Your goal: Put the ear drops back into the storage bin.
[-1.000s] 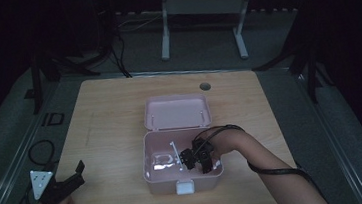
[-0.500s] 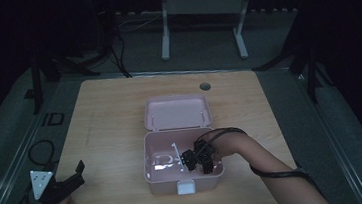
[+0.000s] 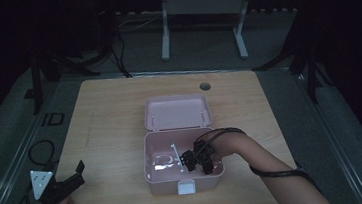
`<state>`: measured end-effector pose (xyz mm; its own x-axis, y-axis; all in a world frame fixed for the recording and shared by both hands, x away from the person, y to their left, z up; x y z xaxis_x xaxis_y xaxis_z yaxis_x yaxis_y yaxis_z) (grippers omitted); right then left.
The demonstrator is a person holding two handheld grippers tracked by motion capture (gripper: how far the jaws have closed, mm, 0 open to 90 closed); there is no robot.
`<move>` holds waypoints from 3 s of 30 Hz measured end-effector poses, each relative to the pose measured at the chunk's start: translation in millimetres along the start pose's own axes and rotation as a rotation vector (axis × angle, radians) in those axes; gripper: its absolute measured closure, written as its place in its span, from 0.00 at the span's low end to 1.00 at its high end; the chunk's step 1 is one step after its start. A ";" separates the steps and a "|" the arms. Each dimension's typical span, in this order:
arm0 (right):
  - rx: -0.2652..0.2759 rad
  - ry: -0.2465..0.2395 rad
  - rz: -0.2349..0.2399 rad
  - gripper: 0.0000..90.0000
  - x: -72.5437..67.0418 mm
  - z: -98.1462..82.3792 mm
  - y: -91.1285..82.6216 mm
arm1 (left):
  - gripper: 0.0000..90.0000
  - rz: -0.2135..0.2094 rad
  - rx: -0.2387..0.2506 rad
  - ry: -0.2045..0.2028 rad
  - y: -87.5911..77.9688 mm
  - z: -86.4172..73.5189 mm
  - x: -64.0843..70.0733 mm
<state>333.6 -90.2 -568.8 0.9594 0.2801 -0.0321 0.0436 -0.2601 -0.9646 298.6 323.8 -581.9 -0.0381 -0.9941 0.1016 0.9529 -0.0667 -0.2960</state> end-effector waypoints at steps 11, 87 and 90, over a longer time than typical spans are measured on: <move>0.024 0.009 0.022 0.64 -1.3 0.0 -2.3 | 0.01 0.000 0.001 0.000 -0.1 0.0 0.0; 0.608 0.780 -0.248 0.15 34.0 -145.7 34.8 | 0.01 0.004 0.000 0.000 0.1 0.0 0.0; 0.632 0.848 -0.273 0.15 37.3 -151.3 41.3 | 0.01 0.005 0.000 0.000 0.2 0.0 0.2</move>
<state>413.4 -230.2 -570.2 0.8295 -0.5350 0.1604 0.3659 0.3036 -0.8797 298.8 323.6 -581.9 -0.0336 -0.9944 0.0999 0.9529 -0.0620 -0.2967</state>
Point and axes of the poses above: each handheld gripper's, and its own axes: y roughly forward along the jaws, z roughly out of its top, x roughly to its right, the point moved 8 cm from there along y, roughly forward along the jaws, and after that the axes turned 3 degrees about -x, right-handed, at the moved point
